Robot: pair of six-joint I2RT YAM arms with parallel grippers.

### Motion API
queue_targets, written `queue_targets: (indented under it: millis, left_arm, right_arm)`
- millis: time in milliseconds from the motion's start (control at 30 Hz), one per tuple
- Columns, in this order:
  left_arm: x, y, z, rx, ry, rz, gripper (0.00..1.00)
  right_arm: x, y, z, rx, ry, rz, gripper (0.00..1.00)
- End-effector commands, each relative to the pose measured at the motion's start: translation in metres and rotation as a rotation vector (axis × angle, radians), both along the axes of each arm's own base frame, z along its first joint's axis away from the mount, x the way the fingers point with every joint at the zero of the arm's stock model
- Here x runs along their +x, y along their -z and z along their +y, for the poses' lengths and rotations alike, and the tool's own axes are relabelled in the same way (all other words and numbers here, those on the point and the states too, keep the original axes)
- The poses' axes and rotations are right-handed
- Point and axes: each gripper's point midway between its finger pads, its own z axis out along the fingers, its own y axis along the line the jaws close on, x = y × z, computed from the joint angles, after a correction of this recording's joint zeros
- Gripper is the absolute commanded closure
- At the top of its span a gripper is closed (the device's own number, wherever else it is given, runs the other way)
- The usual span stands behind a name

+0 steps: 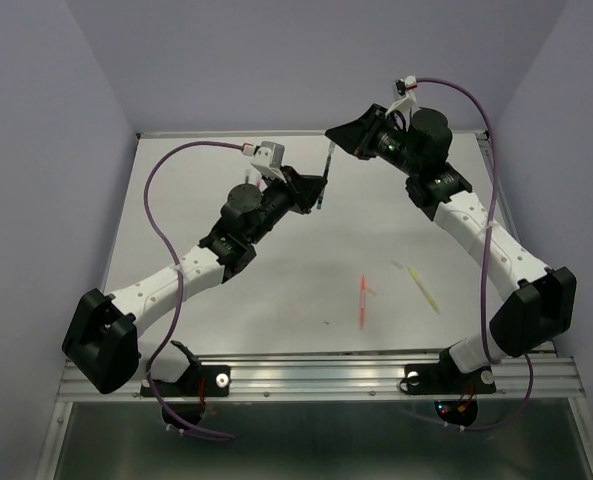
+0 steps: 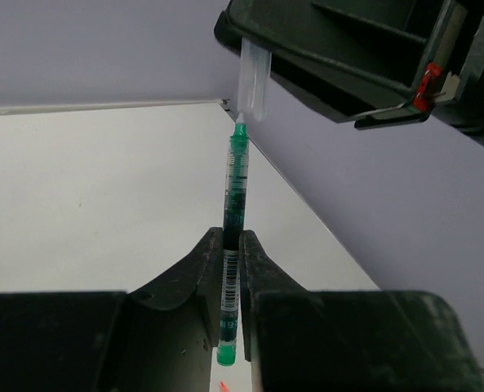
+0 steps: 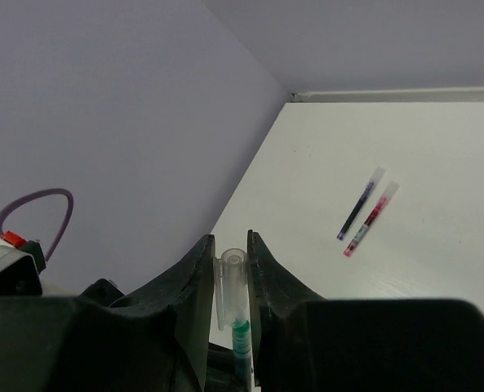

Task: Insert the pens into the pen caps

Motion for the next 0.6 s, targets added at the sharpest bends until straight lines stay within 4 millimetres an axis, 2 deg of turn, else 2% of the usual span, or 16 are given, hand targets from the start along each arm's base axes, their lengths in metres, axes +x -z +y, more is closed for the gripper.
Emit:
queue_targets:
  millis: [0,267,467,567]
  left_arm:
    - [-0.004,-0.015,0.008,-0.024,-0.007,-0.058,1.00]
    - [-0.004,-0.012,0.007,0.001,-0.005,-0.057,1.00]
    - [-0.007,-0.017,0.007,0.005,0.007,-0.077,1.00]
    - [-0.010,-0.022,0.007,0.007,0.017,-0.093,1.00]
  right_arm:
    - [-0.004,-0.055,-0.003,0.045,0.021,-0.132,0.93]
    - [0.000,-0.062,-0.008,0.039,0.041,-0.153,0.92]
    - [0.008,-0.042,-0.006,0.010,0.049,-0.107,0.91]
    - [0.010,-0.039,-0.003,0.008,0.033,-0.094,0.90]
